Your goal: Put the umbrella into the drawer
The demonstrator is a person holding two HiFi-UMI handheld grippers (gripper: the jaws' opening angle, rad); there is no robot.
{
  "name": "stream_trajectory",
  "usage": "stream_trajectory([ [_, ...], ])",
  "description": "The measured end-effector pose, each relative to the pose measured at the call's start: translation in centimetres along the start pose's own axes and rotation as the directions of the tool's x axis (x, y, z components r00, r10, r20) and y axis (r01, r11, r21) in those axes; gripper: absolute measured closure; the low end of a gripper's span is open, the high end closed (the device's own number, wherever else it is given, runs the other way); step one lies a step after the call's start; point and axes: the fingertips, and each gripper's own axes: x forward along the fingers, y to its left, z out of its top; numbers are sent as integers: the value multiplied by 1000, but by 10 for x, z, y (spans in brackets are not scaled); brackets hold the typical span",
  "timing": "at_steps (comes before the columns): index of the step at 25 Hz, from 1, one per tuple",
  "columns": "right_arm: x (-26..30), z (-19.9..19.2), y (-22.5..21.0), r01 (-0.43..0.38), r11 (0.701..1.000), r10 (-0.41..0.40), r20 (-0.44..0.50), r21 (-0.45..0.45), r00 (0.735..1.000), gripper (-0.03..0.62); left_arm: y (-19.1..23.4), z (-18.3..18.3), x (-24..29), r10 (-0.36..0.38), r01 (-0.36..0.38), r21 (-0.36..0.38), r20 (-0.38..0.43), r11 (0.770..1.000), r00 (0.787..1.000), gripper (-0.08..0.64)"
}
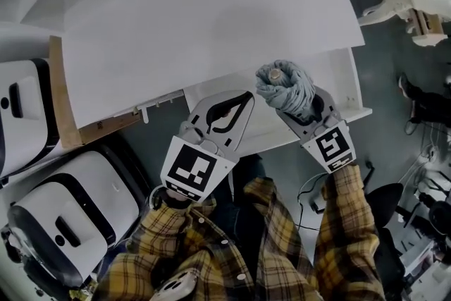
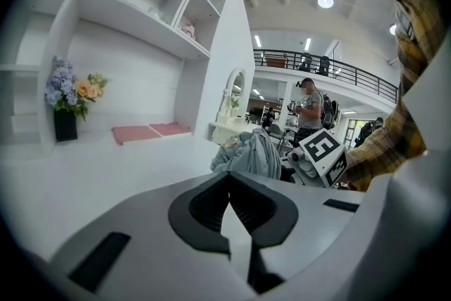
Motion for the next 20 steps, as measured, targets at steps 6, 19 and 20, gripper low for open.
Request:
stream_trajectory([
  [6, 19, -25, 7, -70, 993, 61, -99, -96, 993, 307, 1, -32, 3, -1, 0, -34, -48, 999, 999, 541],
  [19, 62, -93, 18, -268, 924, 155, -372, -274, 915, 307, 5, -88, 7, 4, -18, -94, -150, 995, 989, 541],
  [20, 65, -96, 17, -277, 921, 159, -383, -275, 910, 307, 6, -89, 9, 4, -19, -95, -154, 995, 988, 541],
])
